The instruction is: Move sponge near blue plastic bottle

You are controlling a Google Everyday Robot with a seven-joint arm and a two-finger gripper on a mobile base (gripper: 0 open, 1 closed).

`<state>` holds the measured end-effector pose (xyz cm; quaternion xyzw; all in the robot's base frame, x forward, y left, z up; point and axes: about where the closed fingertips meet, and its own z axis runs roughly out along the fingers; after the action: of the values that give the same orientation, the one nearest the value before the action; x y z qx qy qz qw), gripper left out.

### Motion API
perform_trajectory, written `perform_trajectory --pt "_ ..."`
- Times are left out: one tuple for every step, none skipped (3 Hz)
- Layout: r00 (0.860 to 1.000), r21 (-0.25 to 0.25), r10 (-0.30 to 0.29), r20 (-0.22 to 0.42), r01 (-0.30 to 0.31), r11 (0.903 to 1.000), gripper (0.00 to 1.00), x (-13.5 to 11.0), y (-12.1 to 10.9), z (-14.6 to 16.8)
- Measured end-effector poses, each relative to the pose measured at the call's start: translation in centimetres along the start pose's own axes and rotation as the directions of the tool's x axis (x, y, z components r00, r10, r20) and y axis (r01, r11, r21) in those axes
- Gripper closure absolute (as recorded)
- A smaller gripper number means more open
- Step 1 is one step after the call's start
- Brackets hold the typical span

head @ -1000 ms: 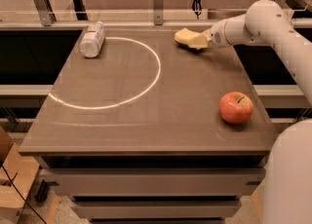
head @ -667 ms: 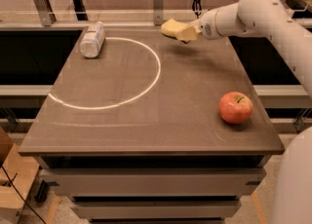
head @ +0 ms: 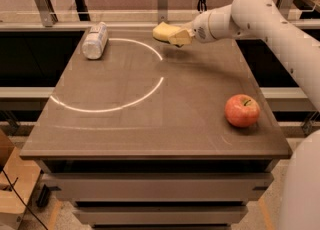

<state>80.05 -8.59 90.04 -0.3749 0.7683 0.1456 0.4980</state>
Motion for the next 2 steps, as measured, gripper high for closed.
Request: perform_trajectory --pt "0.998 -0.111 -0.053 0.035 0.057 0.9921 1.0 -1.2 5.0 2.2" --pt "0.993 -0.185 -0.098 0.071 0.11 0.9765 1.0 -2.4 9.2 4.5"
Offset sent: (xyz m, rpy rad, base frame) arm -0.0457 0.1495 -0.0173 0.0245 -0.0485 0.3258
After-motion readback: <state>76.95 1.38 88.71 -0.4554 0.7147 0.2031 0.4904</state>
